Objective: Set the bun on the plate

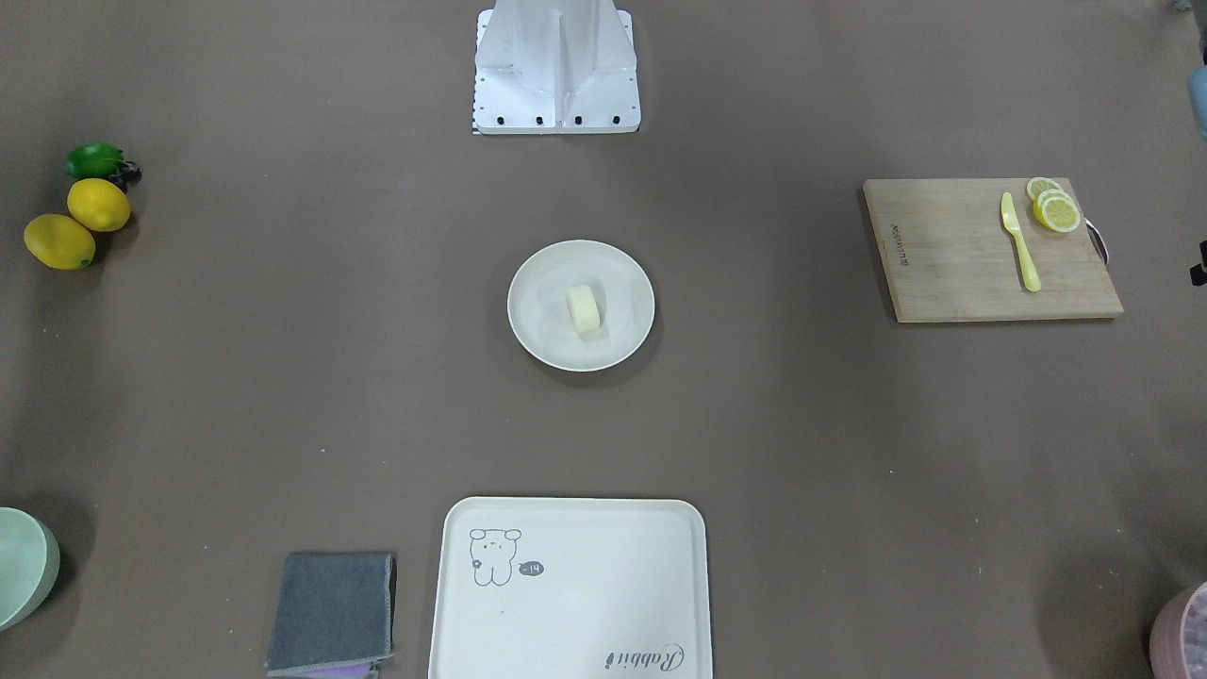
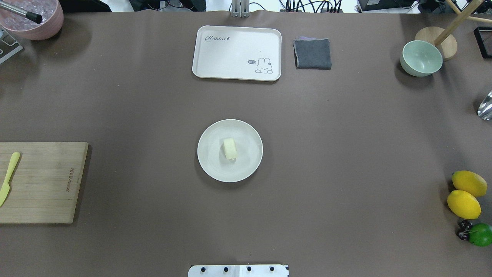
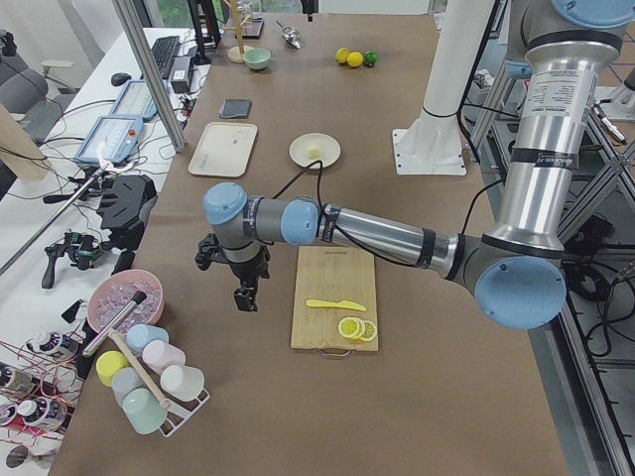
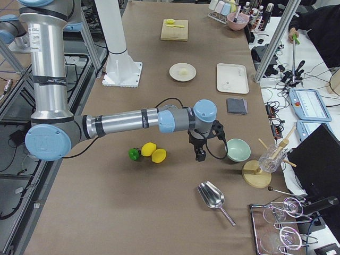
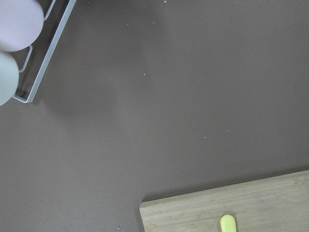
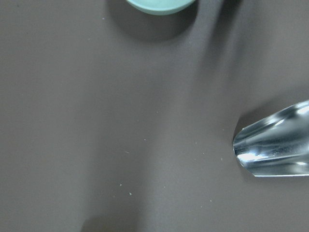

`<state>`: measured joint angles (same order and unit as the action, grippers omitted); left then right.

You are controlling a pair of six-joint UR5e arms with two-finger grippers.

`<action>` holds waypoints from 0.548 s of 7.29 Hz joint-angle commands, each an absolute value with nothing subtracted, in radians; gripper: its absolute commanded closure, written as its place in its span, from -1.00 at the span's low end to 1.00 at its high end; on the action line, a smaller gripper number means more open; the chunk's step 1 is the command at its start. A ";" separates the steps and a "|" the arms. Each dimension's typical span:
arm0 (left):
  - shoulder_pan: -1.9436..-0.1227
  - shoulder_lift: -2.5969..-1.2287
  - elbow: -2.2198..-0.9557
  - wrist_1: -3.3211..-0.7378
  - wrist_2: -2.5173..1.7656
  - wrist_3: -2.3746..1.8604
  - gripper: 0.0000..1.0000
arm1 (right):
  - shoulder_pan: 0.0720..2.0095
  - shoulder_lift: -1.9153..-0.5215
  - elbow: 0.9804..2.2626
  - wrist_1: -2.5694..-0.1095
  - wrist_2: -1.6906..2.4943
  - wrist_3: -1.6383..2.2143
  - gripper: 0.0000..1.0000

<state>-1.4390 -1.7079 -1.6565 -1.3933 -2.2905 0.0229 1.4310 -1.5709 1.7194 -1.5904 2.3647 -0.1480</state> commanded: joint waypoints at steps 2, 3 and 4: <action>-1.466 -1.680 -1.667 -1.411 -2.296 0.047 -0.95 | 1.443 -1.577 1.724 -1.591 2.364 -0.160 -0.99; -1.506 -1.665 -1.667 -1.410 -2.348 0.098 -0.95 | 1.443 -1.577 1.724 -1.589 2.365 -0.152 -1.00; -1.508 -1.658 -1.663 -1.410 -2.367 0.100 -0.95 | 1.443 -1.578 1.721 -1.588 2.358 -0.120 -0.99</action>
